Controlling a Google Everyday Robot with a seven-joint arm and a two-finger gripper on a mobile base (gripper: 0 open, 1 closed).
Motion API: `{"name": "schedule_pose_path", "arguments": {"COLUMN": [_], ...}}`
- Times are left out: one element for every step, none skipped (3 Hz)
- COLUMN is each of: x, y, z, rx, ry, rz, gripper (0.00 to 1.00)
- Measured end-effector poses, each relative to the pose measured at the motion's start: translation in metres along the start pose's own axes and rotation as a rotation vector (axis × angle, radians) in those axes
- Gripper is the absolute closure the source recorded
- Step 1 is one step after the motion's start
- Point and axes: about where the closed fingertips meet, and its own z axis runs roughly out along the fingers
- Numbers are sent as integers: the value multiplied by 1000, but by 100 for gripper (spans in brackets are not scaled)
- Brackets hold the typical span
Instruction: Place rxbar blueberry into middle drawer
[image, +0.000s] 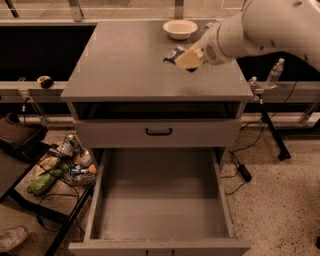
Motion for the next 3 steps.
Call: {"name": "schedule_pose_path", "arguments": {"x": [66,148,221], "y": [30,76,117], "z": [-37,-27,8], "rx": [-50,-125,-183], "ry": [25,38,13], "rz": [60,143,243], "gripper": [100,100,100]}}
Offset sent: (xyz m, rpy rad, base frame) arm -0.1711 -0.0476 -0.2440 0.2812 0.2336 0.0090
